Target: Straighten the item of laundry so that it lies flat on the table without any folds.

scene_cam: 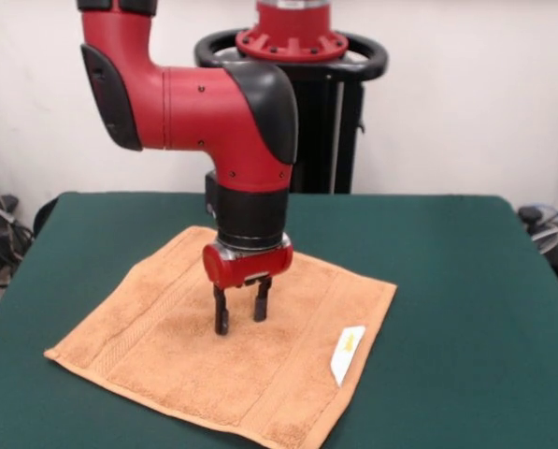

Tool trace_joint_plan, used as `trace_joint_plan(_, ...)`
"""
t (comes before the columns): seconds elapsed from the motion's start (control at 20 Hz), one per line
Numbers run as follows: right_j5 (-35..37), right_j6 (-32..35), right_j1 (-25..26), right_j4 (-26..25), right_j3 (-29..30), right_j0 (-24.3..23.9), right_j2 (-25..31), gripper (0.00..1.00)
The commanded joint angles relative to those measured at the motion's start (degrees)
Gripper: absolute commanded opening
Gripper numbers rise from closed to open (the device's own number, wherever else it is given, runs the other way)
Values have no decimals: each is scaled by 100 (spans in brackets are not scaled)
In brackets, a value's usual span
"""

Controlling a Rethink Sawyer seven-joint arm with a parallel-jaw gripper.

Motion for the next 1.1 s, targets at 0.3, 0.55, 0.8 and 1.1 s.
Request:
trace_joint_plan(0.3, -521, 1873, 1229, 992, 726, 757, 36, 100)
trace_joint_plan(0.55, -687, 1755, 1537, 1288, 1023, 478, 466, 100)
trace_joint_plan(0.8, -686, 1524, 1791, 1468, 1291, 98, 944, 100)
trace_joint_plan(1.1, -897, 1367, 2049, 1522, 1346, -54, 1138, 100)
